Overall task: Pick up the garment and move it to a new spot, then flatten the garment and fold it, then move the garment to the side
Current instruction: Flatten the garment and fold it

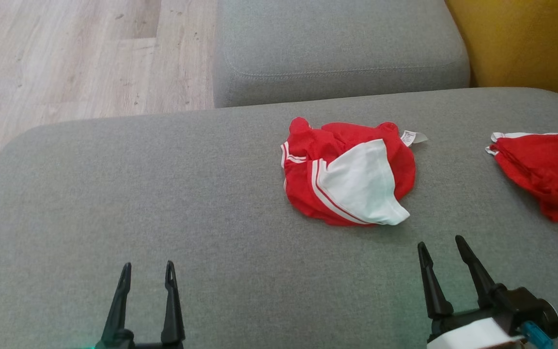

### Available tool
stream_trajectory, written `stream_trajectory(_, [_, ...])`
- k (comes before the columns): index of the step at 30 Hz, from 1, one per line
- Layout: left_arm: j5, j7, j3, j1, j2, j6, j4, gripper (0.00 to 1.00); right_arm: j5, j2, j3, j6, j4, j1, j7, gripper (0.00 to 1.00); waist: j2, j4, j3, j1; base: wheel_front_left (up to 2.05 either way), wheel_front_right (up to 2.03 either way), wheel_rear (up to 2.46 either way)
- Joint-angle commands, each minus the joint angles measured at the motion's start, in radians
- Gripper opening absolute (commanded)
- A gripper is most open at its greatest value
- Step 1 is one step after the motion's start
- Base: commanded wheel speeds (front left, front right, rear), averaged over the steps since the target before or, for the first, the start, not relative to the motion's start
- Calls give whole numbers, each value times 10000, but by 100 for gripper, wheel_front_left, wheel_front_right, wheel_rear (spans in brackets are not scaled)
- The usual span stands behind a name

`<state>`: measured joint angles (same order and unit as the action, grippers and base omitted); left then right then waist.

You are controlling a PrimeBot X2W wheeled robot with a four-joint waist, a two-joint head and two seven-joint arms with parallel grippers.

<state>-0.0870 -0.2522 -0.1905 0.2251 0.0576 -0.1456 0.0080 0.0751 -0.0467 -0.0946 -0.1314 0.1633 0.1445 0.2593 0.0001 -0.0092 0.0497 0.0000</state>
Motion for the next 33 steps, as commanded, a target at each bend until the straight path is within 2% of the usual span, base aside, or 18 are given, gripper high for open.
stream_trajectory(1, [81, -95, 315, -365, -72, -72, -328, 100, 82, -36, -220, 7, -294, -359, 24, 100, -1, -10, 5, 0, 0, 0, 0])
stream_trajectory(33, [189, -95, 115, -423, -74, -18, -277, 100, 116, -35, -169, 7, -333, -433, 24, 100, -1, 6, -156, 0, 0, 0, 0])
